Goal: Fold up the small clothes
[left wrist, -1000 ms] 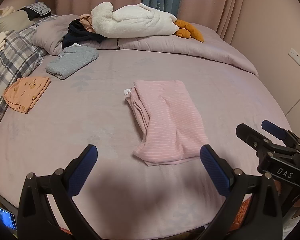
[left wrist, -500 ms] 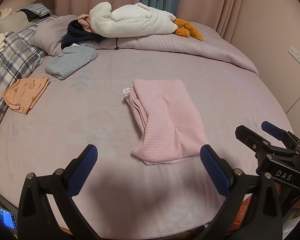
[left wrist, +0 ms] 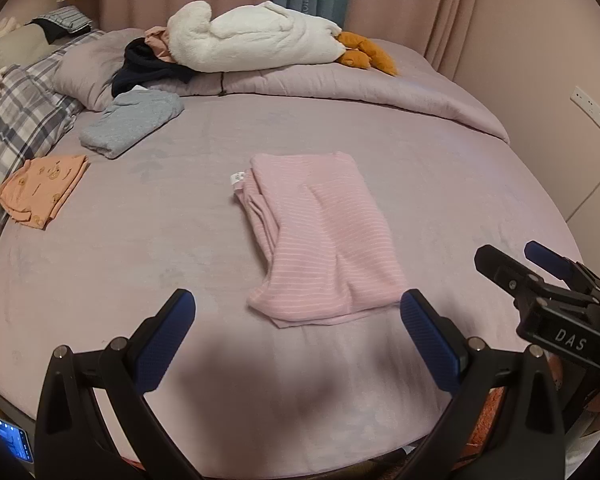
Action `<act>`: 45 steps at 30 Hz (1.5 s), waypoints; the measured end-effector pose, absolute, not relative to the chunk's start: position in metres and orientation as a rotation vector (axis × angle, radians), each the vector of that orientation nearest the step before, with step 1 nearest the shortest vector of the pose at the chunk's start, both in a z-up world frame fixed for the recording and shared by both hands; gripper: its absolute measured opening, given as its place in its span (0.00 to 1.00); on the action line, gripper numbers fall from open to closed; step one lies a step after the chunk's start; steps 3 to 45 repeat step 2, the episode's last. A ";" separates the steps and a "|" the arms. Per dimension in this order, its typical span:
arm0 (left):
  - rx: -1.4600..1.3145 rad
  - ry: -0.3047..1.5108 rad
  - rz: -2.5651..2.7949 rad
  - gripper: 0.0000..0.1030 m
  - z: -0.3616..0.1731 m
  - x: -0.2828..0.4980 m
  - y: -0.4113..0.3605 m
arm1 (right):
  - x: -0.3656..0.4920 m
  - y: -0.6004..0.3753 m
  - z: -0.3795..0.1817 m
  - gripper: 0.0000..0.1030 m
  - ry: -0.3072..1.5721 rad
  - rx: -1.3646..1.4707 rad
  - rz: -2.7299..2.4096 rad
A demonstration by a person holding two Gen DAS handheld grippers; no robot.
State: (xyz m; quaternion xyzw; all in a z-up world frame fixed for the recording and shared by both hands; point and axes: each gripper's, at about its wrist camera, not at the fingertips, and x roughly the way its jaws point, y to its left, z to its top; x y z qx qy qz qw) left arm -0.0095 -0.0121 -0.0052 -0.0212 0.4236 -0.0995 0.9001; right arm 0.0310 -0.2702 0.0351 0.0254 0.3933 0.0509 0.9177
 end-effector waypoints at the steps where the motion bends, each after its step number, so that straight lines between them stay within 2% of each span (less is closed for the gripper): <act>1: -0.042 0.876 -0.208 1.00 -0.005 -0.009 -0.013 | 0.031 -0.272 0.035 0.96 0.811 0.058 0.099; 45: -0.040 0.876 -0.210 1.00 -0.005 -0.009 -0.014 | 0.031 -0.274 0.035 0.96 0.812 0.062 0.094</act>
